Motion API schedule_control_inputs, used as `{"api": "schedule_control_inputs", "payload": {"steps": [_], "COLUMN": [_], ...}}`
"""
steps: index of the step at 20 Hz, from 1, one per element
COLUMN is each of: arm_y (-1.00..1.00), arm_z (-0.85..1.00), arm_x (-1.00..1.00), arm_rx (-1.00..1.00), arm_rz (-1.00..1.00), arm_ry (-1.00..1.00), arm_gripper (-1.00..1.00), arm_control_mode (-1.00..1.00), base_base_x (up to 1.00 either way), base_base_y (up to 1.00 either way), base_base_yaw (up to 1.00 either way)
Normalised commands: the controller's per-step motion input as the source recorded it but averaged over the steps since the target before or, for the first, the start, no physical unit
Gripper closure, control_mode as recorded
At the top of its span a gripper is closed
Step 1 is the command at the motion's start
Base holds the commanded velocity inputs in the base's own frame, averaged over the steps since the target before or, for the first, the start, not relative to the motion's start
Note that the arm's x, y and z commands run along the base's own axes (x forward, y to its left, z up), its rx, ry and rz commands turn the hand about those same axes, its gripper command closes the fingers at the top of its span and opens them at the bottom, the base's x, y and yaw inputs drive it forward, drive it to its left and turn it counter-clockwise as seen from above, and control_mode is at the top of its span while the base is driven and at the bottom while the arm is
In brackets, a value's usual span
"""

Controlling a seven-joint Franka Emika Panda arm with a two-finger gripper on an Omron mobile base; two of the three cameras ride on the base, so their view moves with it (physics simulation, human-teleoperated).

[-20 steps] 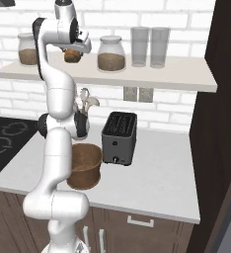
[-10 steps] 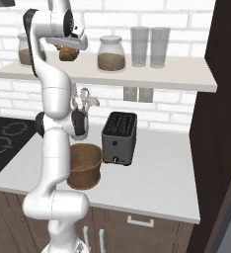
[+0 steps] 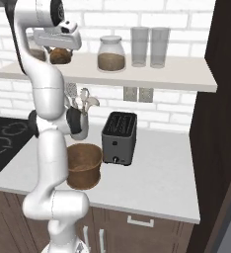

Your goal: Open the cabinet, pick up the bread from the cabinet and place it in the basket. Then move the basket to the dining counter.

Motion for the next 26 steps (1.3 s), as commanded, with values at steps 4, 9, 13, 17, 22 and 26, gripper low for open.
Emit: {"api": "schedule_control_inputs", "payload": {"steps": [4, 9, 13, 17, 22, 26], "arm_y": [-0.2, -0.29, -0.38, -0.24, -0.13, -0.24], "arm_z": [0.46, 0.13, -0.09, -0.35, -0.58, -0.63], "arm_x": [-0.72, -1.0, -1.0, -1.0, -0.9, -0.33], "arm_rx": [-0.09, -0.08, -0.1, -0.05, 0.0, 0.0], "arm_rz": [0.0, 0.0, 0.0, 0.0, 0.01, 0.0], "arm_ry": [0.55, 0.51, 0.24, -0.25, -0.38, -0.16], "arm_gripper": [1.0, 1.0, 1.0, 1.0, 1.0, 1.0], "arm_control_mode": [-1.0, -1.0, -1.0, -1.0, -1.0, -1.0], "base_base_x": [0.0, 0.0, 0.0, 0.0, 0.0, 0.0], "base_base_y": [0.0, 0.0, 0.0, 0.0, 0.0, 0.0], "base_base_yaw": [0.0, 0.0, 0.0, 0.0, 0.0, 0.0]}}
